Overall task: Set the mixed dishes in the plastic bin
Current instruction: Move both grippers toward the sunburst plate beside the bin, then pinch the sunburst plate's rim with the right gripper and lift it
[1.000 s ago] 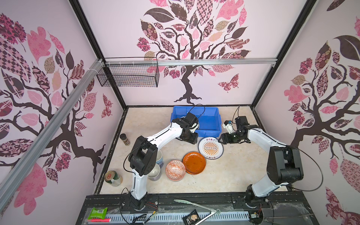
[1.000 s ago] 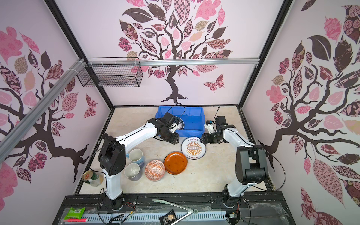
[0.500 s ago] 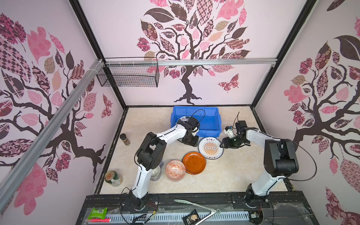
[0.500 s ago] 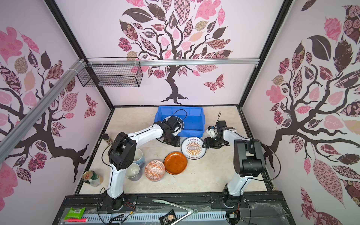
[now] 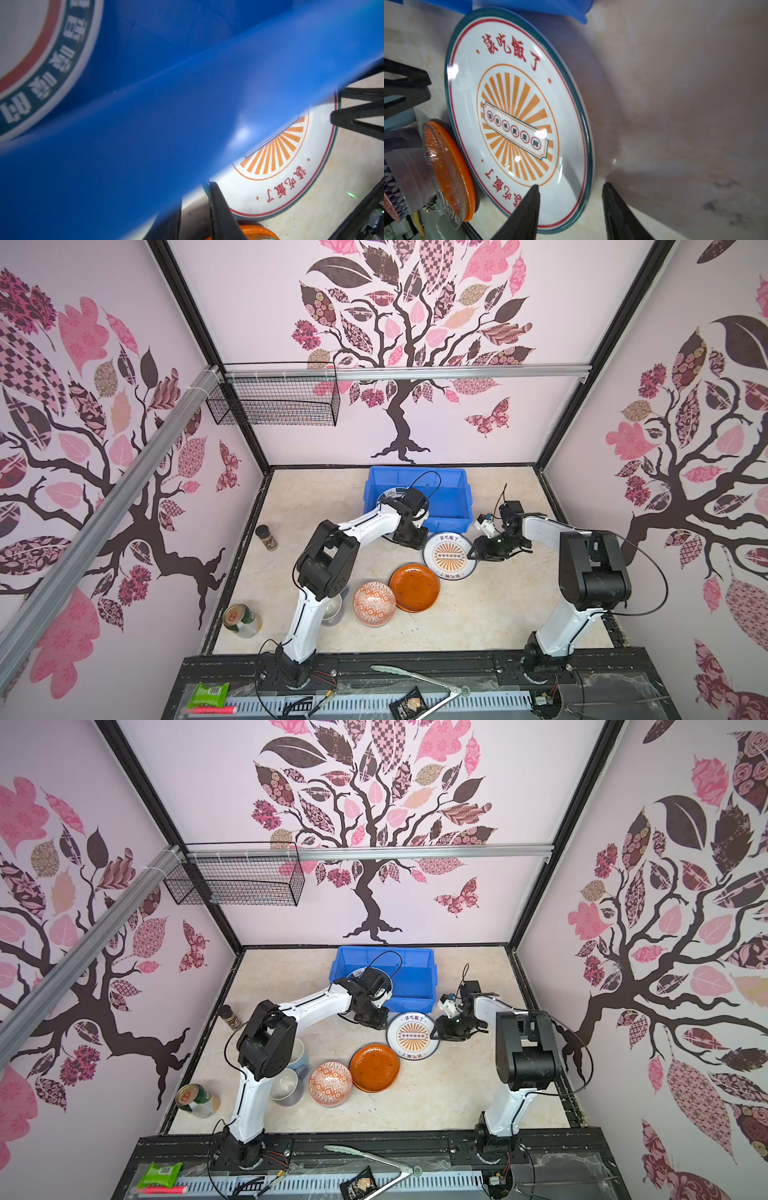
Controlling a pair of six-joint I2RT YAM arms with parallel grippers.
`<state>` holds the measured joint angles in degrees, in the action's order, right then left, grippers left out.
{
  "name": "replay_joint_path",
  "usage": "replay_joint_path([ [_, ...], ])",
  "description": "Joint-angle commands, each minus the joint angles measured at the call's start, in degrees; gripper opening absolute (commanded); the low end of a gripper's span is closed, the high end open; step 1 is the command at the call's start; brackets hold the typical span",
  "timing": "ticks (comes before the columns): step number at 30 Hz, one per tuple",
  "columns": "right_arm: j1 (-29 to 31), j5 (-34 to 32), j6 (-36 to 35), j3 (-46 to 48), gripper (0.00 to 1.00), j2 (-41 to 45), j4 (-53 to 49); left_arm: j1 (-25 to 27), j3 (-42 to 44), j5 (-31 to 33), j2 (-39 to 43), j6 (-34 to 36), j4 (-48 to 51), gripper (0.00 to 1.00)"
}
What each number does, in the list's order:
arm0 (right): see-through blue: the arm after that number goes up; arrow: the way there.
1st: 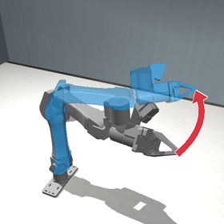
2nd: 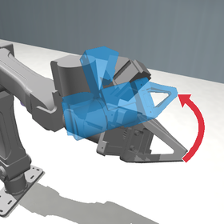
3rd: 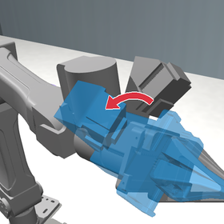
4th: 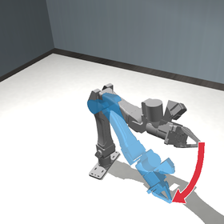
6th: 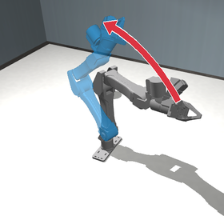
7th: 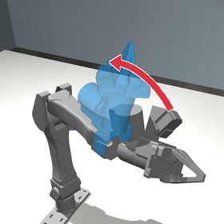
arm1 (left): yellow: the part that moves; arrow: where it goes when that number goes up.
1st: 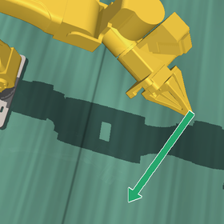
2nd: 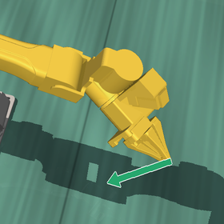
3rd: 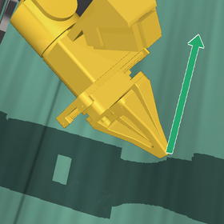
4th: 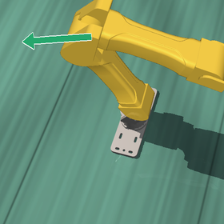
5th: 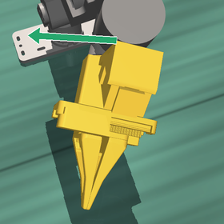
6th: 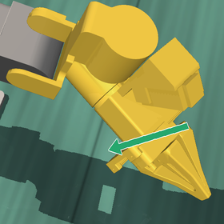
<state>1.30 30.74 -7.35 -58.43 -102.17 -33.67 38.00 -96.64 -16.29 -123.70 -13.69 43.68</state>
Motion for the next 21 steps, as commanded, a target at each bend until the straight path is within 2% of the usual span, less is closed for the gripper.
replay_joint_path([
  [1,-0.28,1.46,0.05,0.06,0.45,-2.30,-1.75,0.60,-1.33,-2.05,-2.87,-0.46,1.76,0.23],
  [4,-0.25,1.54,0.35,-0.21,0.40,-2.98,-1.76,0.84,-1.62,-2.92,-3.35,-0.54,1.70,0.20],
  [9,-0.35,1.28,0.68,-0.72,0.27,-4.08,-2.00,1.12,-2.07,-4.06,-3.83,-0.46,1.72,0.18],
  [15,-1.20,2.02,0.39,-1.66,0.04,-4.52,-3.05,1.39,-2.59,-5.12,-4.05,-0.02,2.02,0.17],
  [21,-3.84,1.53,0.33,-3.95,0.01,-4.27,-3.98,1.47,-3.75,-3.88,-3.83,0.28,2.52,0.20],
])
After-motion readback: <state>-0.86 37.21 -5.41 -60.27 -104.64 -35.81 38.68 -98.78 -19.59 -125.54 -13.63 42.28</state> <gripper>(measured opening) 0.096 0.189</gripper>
